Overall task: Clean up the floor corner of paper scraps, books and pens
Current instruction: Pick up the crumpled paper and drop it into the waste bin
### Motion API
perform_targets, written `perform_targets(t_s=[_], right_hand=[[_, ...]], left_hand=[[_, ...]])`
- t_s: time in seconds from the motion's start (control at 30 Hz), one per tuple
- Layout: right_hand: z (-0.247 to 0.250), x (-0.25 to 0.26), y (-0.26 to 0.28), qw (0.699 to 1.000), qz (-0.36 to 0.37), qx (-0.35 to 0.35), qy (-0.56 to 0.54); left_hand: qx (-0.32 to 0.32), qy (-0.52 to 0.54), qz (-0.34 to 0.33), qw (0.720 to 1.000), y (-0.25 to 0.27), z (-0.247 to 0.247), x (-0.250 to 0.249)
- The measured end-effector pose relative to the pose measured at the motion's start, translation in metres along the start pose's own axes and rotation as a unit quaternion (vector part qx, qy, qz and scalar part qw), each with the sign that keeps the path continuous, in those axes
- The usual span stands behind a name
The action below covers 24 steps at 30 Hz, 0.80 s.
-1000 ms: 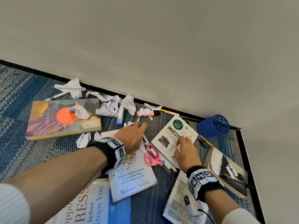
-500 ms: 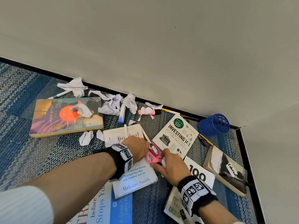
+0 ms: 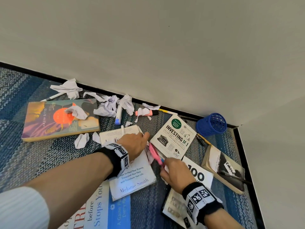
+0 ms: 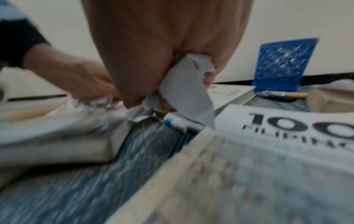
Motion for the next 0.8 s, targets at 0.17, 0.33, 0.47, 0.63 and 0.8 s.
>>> perform_targets(t_s=[0.17, 0.33, 0.47, 0.63, 0.8], right_hand=[[0.035, -0.027, 0.005, 0.984, -0.057, -0.115, -0.121], [0.043, -0.047, -0.006, 0.969, -0.174, -0.172, -0.026], [0.021, -0.007, -0.010, 0.994, -0.026, -0.102, -0.010], [-0.001, 0.013, -0.018, 0.999, 0.022, -0.041, 0.004], [0.032, -0.010, -0.031, 0.992, -0.026, -0.111, -0.062]], left_hand=[[0.012, -0.006, -0.010, 1.000, -0.014, -0.013, 0.003], [0.013, -0.010, -0.027, 1.000, -0.019, -0.015, -0.004], [0.010, -0.026, -0.043, 0.999, -0.019, -0.018, -0.017], [-0.010, 0.041, -0.032, 0.999, -0.017, -0.009, -0.019], [-0.062, 0.144, 0.027, 0.987, -0.010, 0.020, 0.022]])
Point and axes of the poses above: each hand's wrist, its own y-axis away from the middle knuckle, its own z-axis out of the back of the hand, x = y × z, the point moved 4 cm from there along -y, towards the middle knuckle, and after that the axes turned 2 degrees about z, right-handed, at the moved point
